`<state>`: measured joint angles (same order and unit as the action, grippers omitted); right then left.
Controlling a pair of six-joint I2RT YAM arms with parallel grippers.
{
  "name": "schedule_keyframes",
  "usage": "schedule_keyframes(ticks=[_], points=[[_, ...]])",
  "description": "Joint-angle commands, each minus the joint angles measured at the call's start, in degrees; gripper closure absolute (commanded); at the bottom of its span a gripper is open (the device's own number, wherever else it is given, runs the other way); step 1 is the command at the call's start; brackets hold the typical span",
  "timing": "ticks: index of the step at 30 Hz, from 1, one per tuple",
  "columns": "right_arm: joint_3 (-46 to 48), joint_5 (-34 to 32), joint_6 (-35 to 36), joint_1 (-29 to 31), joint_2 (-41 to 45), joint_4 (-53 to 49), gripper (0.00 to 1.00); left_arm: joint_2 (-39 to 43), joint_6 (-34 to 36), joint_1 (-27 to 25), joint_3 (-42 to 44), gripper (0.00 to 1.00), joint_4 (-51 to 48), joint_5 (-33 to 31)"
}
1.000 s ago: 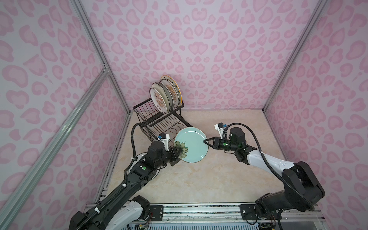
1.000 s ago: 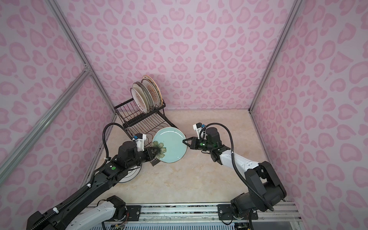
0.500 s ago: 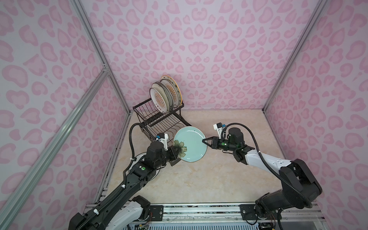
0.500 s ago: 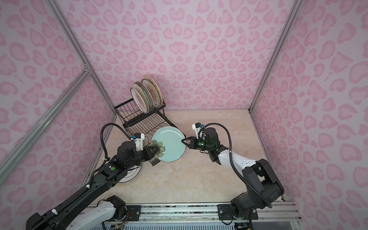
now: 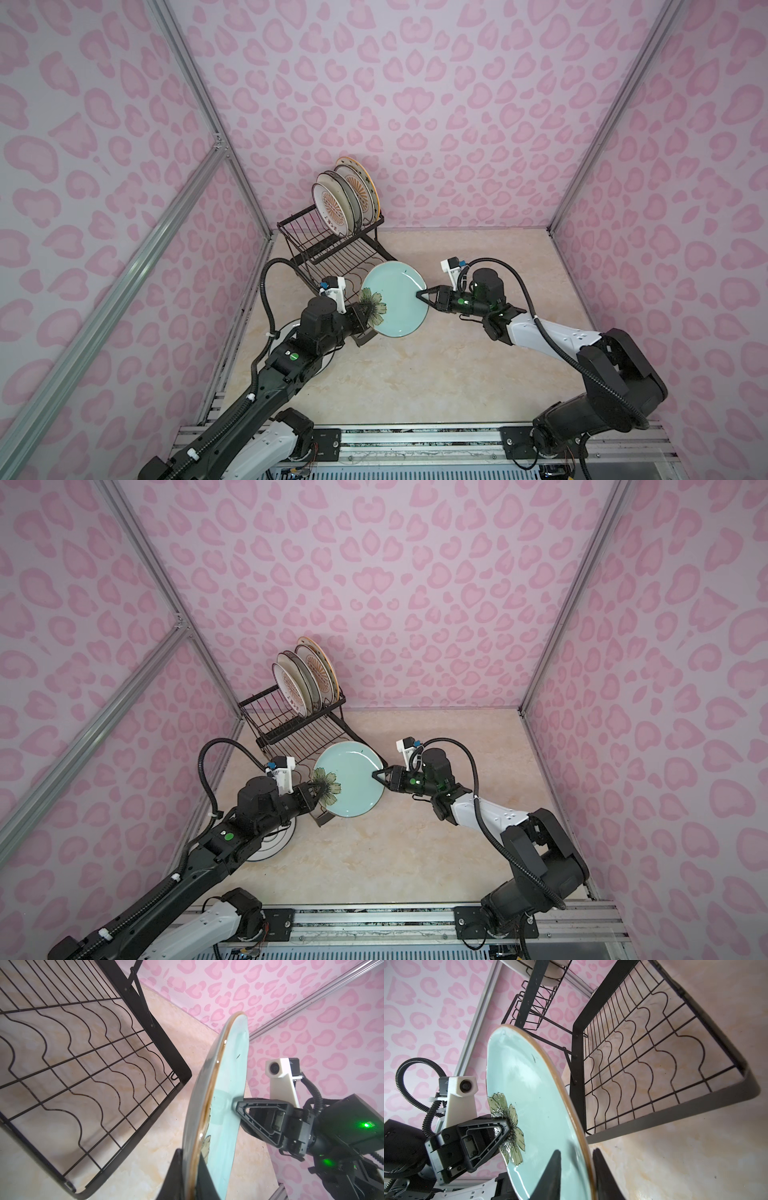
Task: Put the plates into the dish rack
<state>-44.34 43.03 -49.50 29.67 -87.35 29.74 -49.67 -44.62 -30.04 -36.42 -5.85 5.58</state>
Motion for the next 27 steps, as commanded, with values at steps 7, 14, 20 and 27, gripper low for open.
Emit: schedule_keyframes(ticks=[7,14,20,27], points=[[-0.5,4.9,-4.9,2.6,-3.0,14.2,0.74,0.1,-0.2,0.1,0.3,0.96,3.4,-0.2],[-0.7,5.5,-7.4,3.4,-4.7,18.2,0.73,1.2,-0.3,0.2,1.1,0.96,3.4,-0.5],[-1.0,5.6,-7.2,3.4,-4.6,17.8,0.80,1.9,-0.1,0.4,1.3,0.96,2.8,-0.8],[-1.3,5.9,-6.9,3.4,-4.2,17.4,0.95,2.2,0.1,0.5,1.4,0.96,2.2,-1.0]])
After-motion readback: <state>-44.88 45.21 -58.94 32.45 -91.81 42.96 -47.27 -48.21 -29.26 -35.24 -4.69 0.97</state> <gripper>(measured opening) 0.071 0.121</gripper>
